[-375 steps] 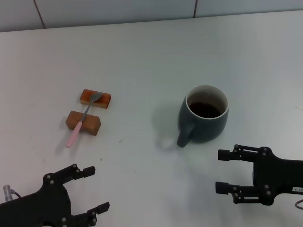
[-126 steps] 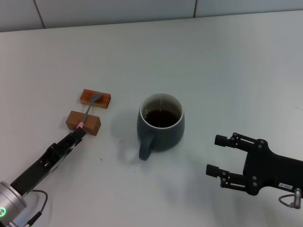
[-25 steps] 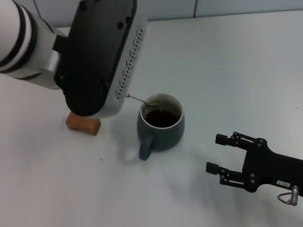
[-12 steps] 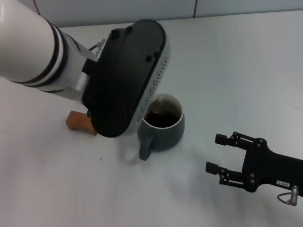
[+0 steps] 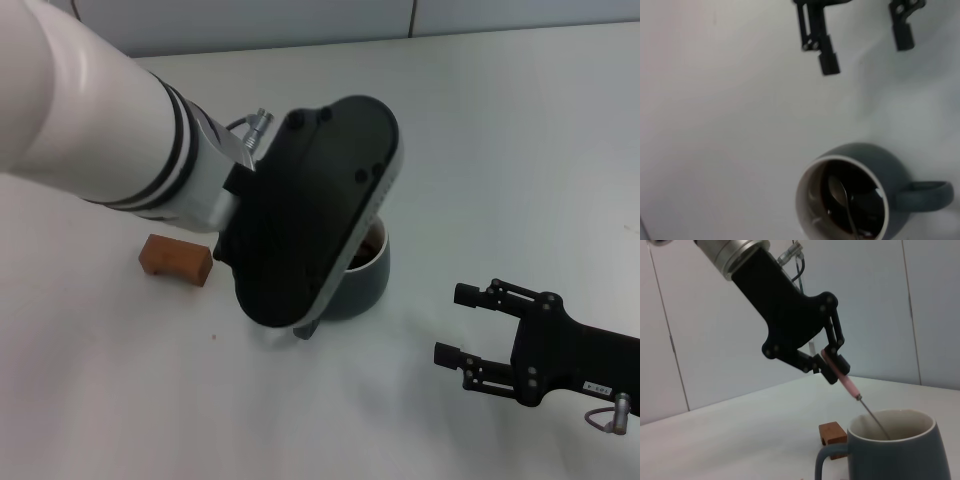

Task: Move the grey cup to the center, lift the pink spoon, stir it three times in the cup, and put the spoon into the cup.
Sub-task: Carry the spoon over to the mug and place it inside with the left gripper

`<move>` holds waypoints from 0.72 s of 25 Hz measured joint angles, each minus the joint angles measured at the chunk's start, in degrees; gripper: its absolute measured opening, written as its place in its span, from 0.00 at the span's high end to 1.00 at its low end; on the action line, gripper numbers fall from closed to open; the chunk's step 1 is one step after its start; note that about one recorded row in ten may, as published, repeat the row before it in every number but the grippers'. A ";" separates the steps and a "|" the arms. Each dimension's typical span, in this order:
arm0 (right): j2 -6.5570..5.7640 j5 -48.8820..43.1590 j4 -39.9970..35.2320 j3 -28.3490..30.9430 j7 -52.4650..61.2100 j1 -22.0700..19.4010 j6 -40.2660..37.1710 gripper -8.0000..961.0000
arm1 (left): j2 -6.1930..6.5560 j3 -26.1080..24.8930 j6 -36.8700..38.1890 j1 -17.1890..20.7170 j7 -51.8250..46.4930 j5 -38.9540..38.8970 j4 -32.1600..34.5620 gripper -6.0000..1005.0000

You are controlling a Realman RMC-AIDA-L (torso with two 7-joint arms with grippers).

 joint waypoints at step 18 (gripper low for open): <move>0.00 0.01 -0.01 -0.71 0.00 0.15 0.08 0.19 | -0.01 2.33 1.24 1.16 -1.15 3.52 1.33 0.88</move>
